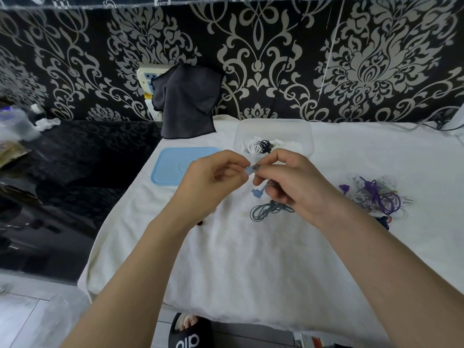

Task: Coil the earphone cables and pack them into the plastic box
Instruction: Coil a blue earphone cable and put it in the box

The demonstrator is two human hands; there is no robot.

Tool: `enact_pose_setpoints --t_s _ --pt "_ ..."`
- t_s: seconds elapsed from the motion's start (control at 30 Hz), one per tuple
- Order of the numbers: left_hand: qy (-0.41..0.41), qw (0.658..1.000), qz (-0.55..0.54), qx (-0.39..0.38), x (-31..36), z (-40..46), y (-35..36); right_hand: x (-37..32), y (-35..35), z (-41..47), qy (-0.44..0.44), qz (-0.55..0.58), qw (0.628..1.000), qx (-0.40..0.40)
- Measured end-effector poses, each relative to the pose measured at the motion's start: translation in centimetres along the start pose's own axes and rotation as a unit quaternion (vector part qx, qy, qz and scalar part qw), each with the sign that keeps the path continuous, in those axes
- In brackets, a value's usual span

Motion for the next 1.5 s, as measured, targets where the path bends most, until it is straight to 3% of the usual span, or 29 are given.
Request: enact_pose_setpoints --t_s 0.73,1.03,1.3,1.5 --pt "0.005 0.997 -0.073 0.009 1.0 0.0 -0.5 -1.1 -0.3 -0.4 -0.07 -0.012 0.997 0.005" --pt "-0.033 0.982 -0.184 -0.017 1.2 0.0 -0.8 -1.6 -0.1 -0.7 -0.099 0.006 0.995 -0.026" --pt "-0.065 0.956 -0.283 -0.051 0.9 -0.1 -0.8 -1.6 0.1 -0.8 -0.066 0.06 0.993 -0.073" --pt "-0.041 0.966 -0.255 -0.034 1.4 -0.1 -0.9 -1.5 0.2 -0.9 -0.036 0.095 0.993 -0.061"
Point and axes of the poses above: each hand's wrist, its own z-axis towards the middle knuckle, its own y-axis out of the palm, x = y × z, the point moved 4 cm from there along z, towards the middle knuckle, and after that the axes turned 1 degree about x, right-handed, at the moved point
